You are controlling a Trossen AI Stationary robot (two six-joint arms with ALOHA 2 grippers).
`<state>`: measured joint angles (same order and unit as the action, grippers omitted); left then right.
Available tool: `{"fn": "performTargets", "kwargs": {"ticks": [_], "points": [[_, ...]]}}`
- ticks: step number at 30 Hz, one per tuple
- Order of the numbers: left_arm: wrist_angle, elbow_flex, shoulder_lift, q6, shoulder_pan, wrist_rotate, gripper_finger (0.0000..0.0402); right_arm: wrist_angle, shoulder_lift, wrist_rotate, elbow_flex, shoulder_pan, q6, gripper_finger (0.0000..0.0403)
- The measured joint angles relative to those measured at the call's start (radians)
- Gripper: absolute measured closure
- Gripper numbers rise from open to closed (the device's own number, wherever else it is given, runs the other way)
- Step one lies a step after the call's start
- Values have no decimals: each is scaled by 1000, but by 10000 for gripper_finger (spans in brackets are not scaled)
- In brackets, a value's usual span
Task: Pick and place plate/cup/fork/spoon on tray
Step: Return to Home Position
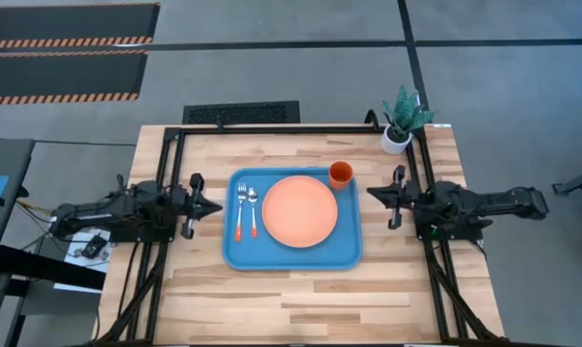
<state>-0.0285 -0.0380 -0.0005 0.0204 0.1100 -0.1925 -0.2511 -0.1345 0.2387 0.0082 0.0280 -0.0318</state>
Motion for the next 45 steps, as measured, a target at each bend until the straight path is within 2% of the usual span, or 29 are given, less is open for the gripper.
{"fn": "performTargets", "kwargs": {"ticks": [4,8,12,15,19,22,31,45], "points": [[87,27,5,-10,3,45,401,114,73,-1,0,-57,9,397],[79,27,5,-15,26,75,401,185,136,-20,-1,-139,29,397],[75,28,5,-1,74,103,401,200,129,-65,-1,-252,1,397],[74,28,5,1,113,115,401,216,106,-121,-1,-348,40,397],[58,28,15,44,159,234,401,219,75,-139,-2,-432,56,396],[59,29,18,53,181,203,401,218,68,-134,-2,-471,58,391],[58,30,22,44,183,205,401,219,69,-135,-2,-496,58,366],[58,31,22,52,182,205,401,220,69,-135,-3,-496,59,363]]}}
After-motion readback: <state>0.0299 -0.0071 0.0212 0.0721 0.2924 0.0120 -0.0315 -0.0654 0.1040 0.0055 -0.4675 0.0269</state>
